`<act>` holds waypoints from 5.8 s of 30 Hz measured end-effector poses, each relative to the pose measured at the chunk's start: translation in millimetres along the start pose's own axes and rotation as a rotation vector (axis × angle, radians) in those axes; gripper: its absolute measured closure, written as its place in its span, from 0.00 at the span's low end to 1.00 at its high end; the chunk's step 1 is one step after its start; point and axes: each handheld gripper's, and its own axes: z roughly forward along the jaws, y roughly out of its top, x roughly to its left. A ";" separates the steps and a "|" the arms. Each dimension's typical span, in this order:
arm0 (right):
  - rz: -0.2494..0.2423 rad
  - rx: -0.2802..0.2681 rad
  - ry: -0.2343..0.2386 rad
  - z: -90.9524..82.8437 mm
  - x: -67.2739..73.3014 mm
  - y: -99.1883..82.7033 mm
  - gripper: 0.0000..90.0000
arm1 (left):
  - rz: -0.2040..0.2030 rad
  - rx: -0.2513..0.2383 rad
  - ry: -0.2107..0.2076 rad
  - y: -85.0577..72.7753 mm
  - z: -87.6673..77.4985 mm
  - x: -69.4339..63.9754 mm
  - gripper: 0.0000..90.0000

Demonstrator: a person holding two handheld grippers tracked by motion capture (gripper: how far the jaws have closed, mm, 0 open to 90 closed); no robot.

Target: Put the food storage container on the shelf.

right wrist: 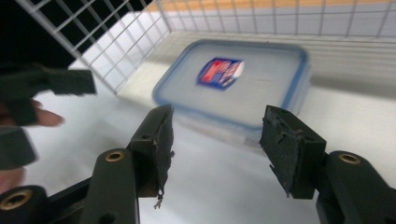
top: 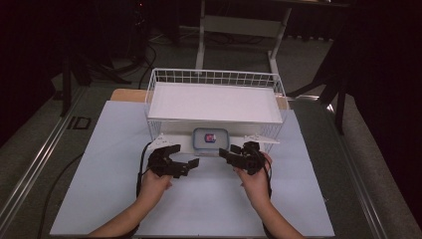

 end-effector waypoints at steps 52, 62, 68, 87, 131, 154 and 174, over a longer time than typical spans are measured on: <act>-0.040 0.097 -0.135 92.9 10.1 0.3 0.99 | 0.036 -0.017 0.042 -64.9 -64.9 -12.5 0.03; -0.015 0.075 -0.173 102.4 6.7 11.0 0.99 | 0.041 -0.014 0.047 -66.0 -64.8 -12.2 0.03; -0.005 0.082 -0.171 107.1 7.5 17.0 0.99 | 0.030 -0.018 0.053 -66.4 -66.5 -9.3 0.03; -0.071 0.006 -0.122 73.1 8.7 -3.4 0.79 | 0.047 -0.031 0.038 -65.1 -67.5 -13.1 0.03; -0.256 -0.077 0.075 -52.0 8.0 -45.2 0.17 | 0.127 -0.083 0.016 -61.0 -69.4 -25.8 0.03; -0.263 -0.066 0.070 -97.3 -20.8 -70.9 0.17 | 0.118 -0.088 0.027 -61.0 -70.3 -24.6 0.03; -0.243 -0.044 0.056 -85.0 -51.5 -83.7 0.17 | 0.160 -0.055 0.012 -67.8 -63.0 -28.1 0.03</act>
